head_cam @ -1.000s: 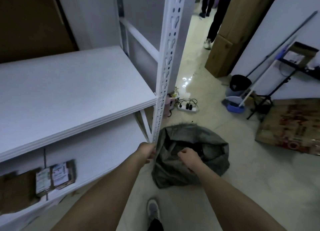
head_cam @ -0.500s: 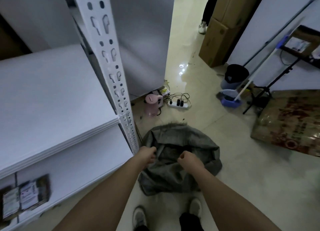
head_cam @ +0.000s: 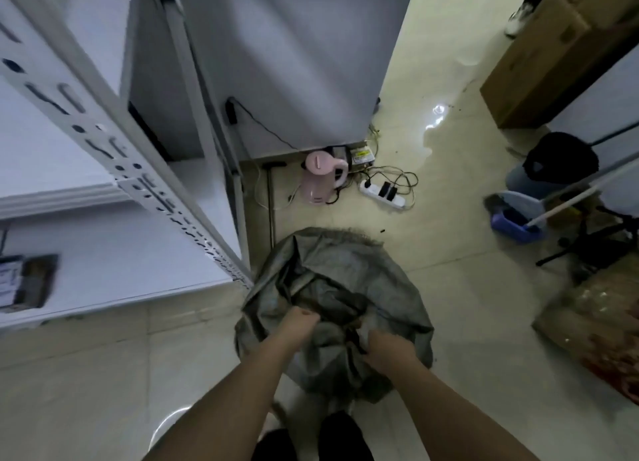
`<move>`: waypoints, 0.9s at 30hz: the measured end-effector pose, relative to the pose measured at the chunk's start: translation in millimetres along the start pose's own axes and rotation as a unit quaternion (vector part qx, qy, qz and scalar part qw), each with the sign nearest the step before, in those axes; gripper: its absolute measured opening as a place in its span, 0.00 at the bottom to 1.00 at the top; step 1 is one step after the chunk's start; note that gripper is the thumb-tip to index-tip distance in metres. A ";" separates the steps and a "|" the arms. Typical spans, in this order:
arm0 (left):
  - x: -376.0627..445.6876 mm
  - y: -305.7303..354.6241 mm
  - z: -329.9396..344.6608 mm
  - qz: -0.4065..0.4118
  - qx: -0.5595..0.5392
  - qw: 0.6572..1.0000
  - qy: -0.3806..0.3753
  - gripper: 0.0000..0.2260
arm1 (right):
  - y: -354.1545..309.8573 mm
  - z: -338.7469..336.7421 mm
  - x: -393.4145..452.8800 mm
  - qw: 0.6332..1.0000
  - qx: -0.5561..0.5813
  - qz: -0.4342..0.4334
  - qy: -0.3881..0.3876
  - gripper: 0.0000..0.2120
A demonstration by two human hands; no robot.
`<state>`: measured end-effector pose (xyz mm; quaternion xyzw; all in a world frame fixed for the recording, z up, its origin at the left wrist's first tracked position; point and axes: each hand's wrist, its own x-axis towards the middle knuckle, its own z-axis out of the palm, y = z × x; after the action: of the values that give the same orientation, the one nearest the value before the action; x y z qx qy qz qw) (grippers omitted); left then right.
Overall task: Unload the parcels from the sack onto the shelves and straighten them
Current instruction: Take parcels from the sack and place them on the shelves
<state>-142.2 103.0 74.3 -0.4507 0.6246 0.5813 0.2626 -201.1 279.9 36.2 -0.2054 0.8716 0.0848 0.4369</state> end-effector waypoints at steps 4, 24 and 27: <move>57.3 -23.0 31.2 0.001 0.057 0.998 -0.013 0.06 | 19.1 35.2 50.3 0.995 -0.082 -0.041 0.026 0.16; 427.8 -147.5 208.3 0.056 0.152 0.977 -0.136 0.38 | 100.2 213.8 339.3 0.943 0.037 0.066 0.324 0.28; 436.0 -150.1 222.4 0.047 0.118 0.974 -0.185 0.49 | 114.8 210.3 345.6 0.932 0.035 0.055 0.358 0.23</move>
<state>-254.3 217.1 -412.0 -0.2712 0.6498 0.5881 0.3978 -282.5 354.1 -369.6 -0.1584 0.9825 -0.0009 0.0978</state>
